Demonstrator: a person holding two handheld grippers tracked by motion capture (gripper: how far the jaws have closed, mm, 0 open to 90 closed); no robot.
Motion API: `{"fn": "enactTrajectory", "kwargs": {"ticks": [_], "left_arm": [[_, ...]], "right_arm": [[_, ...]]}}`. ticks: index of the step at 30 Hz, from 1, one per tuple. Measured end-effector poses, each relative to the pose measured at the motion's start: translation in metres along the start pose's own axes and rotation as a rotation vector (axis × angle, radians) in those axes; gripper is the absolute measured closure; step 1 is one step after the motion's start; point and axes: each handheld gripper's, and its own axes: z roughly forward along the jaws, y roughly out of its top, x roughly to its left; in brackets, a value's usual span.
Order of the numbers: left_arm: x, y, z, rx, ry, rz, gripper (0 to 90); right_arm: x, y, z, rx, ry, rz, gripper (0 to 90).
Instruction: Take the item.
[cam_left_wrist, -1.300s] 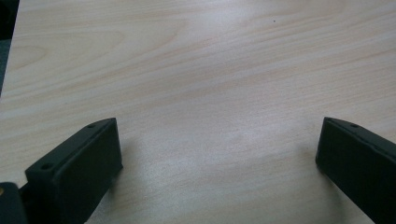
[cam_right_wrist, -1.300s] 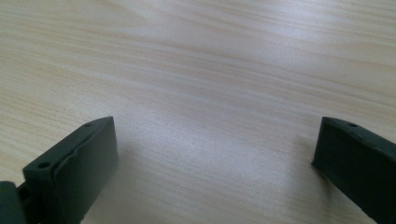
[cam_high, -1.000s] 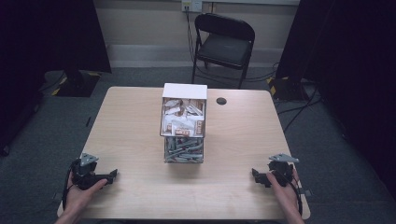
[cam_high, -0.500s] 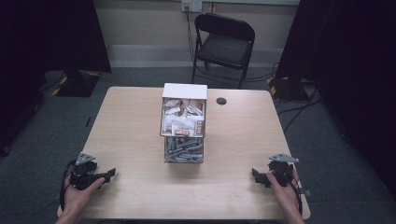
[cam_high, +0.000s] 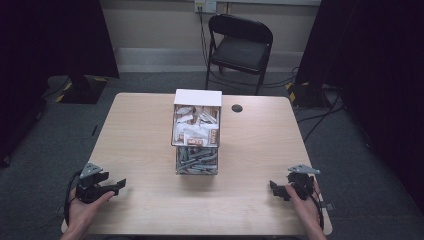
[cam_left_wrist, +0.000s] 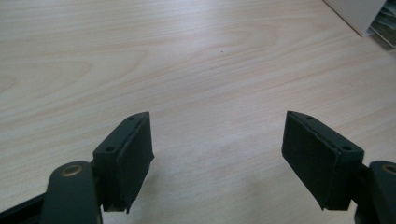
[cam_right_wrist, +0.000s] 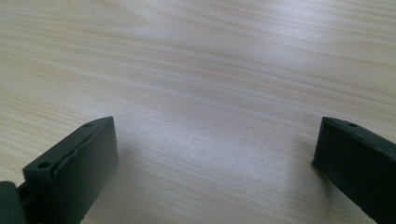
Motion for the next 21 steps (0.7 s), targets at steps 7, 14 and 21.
{"fn": "enactTrajectory", "kwargs": {"ticks": [7,14,21], "left_arm": [[-0.013,0.007,-0.003,-0.014,-0.039,0.031,29.5],[-0.026,0.013,-0.006,-0.035,-0.099,0.083,32.4],[-0.034,0.019,-0.009,-0.034,-0.152,0.099,36.0]], "right_arm": [[0.000,0.000,0.000,0.000,0.000,0.000,0.0],[0.000,0.000,0.000,0.000,0.001,-0.001,0.0],[0.000,0.000,0.000,0.000,0.001,-0.001,0.0]]}}
